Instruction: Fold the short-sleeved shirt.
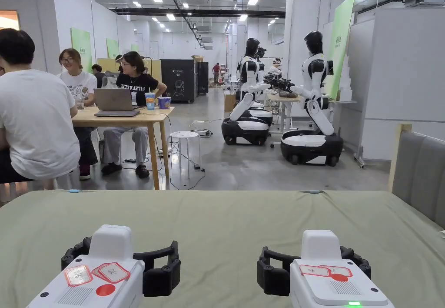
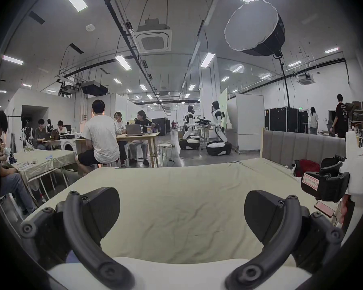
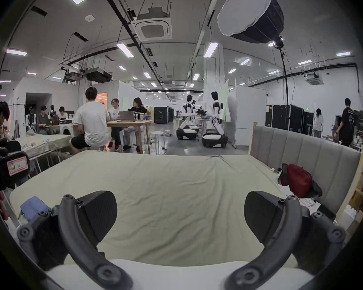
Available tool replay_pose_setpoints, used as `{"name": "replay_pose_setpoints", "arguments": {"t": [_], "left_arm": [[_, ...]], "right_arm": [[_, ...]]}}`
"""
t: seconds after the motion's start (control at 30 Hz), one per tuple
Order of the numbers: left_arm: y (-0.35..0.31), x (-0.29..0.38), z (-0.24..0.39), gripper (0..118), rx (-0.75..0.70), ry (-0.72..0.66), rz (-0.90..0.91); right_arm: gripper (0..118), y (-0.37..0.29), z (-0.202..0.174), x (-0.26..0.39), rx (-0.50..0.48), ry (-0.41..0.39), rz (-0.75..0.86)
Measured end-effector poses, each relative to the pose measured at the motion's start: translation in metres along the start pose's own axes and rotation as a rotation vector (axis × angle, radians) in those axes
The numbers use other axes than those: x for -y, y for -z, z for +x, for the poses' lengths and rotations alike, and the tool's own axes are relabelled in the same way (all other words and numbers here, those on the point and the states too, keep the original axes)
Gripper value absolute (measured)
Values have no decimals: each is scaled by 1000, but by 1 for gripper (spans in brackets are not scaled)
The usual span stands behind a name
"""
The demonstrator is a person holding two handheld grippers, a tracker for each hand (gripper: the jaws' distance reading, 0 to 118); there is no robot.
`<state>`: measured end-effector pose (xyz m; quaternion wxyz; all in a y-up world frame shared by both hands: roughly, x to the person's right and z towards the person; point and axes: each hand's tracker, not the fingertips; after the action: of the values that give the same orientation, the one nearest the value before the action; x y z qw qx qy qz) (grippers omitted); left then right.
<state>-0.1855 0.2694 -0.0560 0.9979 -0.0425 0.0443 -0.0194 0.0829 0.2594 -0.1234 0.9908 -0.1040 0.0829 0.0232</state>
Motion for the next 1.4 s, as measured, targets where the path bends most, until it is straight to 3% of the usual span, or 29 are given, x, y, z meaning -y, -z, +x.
{"name": "replay_pose_setpoints", "arguments": {"t": [0.4, 1.4], "left_arm": [[-2, 0, -4, 118, -15, -6, 4], [-2, 0, 0, 118, -3, -6, 5]], "right_arm": [[118, -4, 0, -3, 19, 21, 36], [118, -5, -2, 0, 15, -43, 43]]}}
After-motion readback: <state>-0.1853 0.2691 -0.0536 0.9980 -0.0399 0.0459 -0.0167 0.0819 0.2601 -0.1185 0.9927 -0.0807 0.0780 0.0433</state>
